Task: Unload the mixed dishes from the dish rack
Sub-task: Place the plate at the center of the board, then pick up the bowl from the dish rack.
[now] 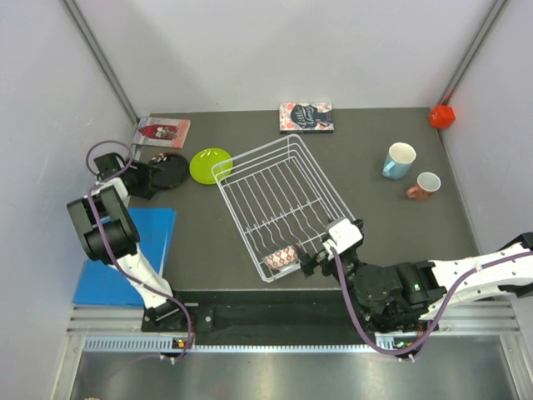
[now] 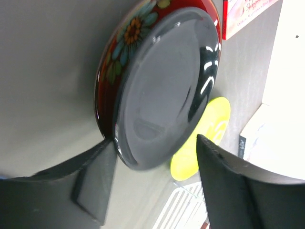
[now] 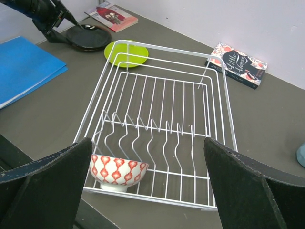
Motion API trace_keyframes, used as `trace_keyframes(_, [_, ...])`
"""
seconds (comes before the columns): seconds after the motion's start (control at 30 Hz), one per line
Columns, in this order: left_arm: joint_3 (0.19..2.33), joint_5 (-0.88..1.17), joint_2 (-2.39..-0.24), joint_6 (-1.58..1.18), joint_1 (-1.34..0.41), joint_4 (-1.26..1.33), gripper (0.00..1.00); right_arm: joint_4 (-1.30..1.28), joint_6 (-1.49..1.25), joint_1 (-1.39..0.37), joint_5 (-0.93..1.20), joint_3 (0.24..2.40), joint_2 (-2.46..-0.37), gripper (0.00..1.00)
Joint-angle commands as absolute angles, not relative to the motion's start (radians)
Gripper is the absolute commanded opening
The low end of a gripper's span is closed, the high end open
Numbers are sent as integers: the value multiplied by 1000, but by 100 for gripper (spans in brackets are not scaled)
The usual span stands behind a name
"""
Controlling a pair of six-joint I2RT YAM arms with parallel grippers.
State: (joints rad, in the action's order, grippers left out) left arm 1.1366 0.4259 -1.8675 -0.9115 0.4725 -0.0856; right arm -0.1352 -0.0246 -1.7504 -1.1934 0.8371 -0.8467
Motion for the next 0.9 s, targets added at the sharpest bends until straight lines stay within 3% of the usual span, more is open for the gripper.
trace_keyframes(0.0, [1158,417,-1772,-922,471,-190,73,-110,-43,-1740,-1178,830,-848,100])
trace_keyframes(0.2, [1135,414,-1680,-942,463,-280,81,-97,-38,-1740,-1163,830,-859,100])
trace_keyframes(0.53, [1091,353,-1449,-960,359,-339,83,-87,-45,-1741,-1143,845,-868,100])
trace_keyframes(0.63, [1101,283,-1364,-927,247,-348,82,-89,-44,-1740,-1143,854,-876,100])
trace_keyframes(0.87, [1106,46,-1235,-789,-199,-386,79,-173,-132,-1714,-1175,887,-891,100])
